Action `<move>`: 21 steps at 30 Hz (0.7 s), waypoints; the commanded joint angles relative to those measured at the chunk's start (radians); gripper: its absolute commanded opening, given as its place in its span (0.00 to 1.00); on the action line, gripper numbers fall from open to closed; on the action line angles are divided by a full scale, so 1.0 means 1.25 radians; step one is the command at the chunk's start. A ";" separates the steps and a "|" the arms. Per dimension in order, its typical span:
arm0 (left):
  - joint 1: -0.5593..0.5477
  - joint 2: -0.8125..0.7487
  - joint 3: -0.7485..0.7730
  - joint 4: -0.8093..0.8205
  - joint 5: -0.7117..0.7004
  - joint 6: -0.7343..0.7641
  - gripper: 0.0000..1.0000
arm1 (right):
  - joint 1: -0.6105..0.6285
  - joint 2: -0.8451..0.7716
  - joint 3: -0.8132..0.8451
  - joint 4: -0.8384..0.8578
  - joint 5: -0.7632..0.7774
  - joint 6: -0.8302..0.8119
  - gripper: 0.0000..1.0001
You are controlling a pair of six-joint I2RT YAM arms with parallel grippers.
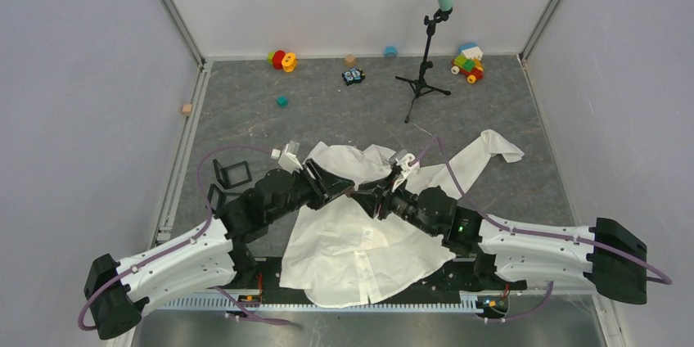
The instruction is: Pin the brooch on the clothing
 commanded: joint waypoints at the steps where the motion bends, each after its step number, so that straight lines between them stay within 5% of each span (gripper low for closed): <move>1: -0.006 -0.015 -0.009 0.032 -0.011 -0.031 0.34 | 0.005 0.027 0.049 0.045 0.041 -0.018 0.38; 14: -0.006 -0.017 -0.022 0.054 -0.009 -0.034 0.37 | 0.005 0.066 0.052 0.041 0.057 -0.038 0.00; 16: -0.006 -0.017 -0.022 0.054 -0.010 -0.034 0.42 | 0.004 0.068 0.050 0.040 0.057 -0.049 0.00; 21: -0.006 -0.028 -0.027 0.043 -0.018 -0.043 0.73 | 0.005 0.052 0.032 0.058 0.041 -0.142 0.00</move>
